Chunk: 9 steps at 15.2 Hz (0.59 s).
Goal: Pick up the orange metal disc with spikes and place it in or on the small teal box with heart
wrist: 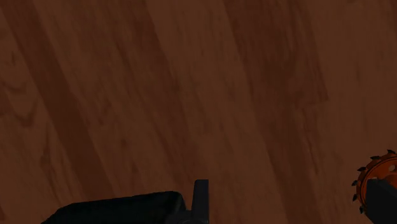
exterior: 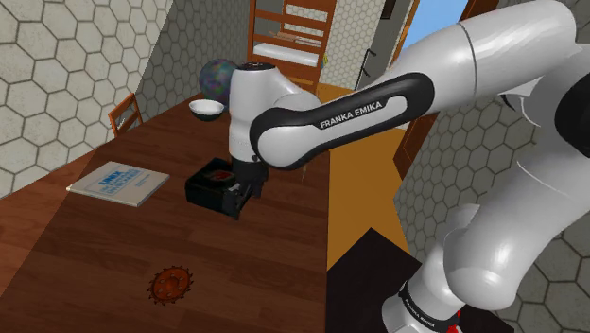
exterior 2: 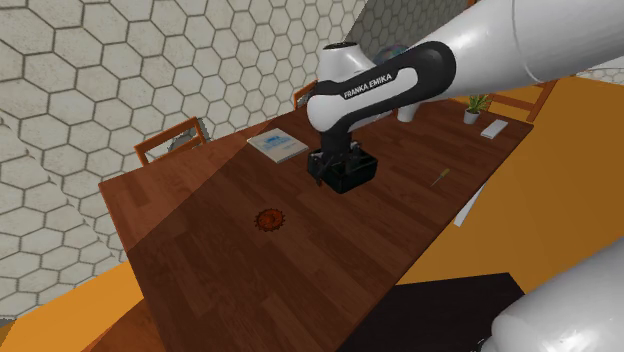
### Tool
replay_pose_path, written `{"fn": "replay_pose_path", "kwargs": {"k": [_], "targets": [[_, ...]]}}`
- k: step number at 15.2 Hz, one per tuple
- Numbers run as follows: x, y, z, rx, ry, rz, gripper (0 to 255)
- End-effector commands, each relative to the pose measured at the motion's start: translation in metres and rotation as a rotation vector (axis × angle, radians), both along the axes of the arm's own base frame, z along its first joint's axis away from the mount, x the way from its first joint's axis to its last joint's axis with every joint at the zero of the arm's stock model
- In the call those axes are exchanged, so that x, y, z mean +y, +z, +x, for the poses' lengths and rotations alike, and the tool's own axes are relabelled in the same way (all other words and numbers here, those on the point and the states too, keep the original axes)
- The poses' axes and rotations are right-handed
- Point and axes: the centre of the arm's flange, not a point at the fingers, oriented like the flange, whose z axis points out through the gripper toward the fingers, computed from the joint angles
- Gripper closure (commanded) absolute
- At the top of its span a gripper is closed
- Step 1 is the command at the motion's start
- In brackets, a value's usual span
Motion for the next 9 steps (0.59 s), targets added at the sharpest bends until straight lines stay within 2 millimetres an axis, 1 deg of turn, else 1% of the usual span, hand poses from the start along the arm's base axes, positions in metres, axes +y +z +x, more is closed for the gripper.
{"fn": "replay_pose_path", "kwargs": {"k": [1,9], "targets": [[0.021,-0.015,0.005,-0.005,0.035,0.005,0],[0.109,-0.065,0.022,-0.021,0.174,0.021,0]]}}
